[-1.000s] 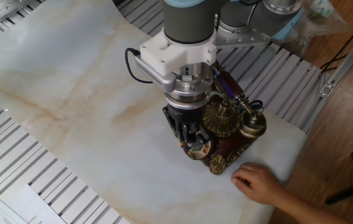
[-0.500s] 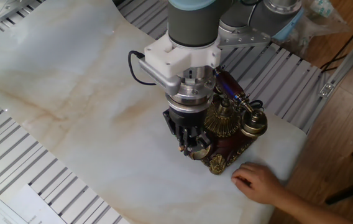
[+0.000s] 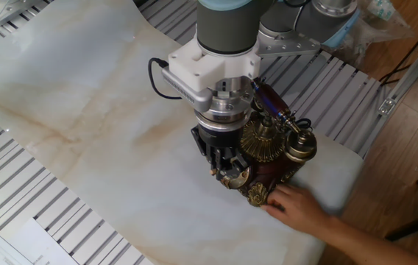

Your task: Dial a number on an old rotary phone

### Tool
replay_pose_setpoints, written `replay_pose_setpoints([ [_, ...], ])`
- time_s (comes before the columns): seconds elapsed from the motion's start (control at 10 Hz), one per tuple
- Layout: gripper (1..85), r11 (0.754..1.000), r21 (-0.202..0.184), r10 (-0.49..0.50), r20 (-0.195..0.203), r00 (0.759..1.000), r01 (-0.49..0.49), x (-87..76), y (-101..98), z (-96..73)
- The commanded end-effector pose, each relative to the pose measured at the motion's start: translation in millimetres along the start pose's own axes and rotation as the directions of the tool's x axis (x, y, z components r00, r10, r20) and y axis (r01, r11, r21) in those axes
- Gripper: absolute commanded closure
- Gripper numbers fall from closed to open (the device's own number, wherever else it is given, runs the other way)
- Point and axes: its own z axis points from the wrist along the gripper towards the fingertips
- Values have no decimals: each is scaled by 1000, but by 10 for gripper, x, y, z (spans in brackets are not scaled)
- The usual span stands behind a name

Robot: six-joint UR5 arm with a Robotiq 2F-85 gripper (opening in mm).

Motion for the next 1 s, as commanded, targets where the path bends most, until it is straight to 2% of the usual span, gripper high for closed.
replay_pose_setpoints([
  [0.0,843,1000,3,-4,-1,1000,4,24,-56,25],
  [0.7,843,1000,23,8,-25,1000,-7,98,-78,-42],
  [0.9,843,1000,13,14,-21,1000,-13,106,-68,-26],
])
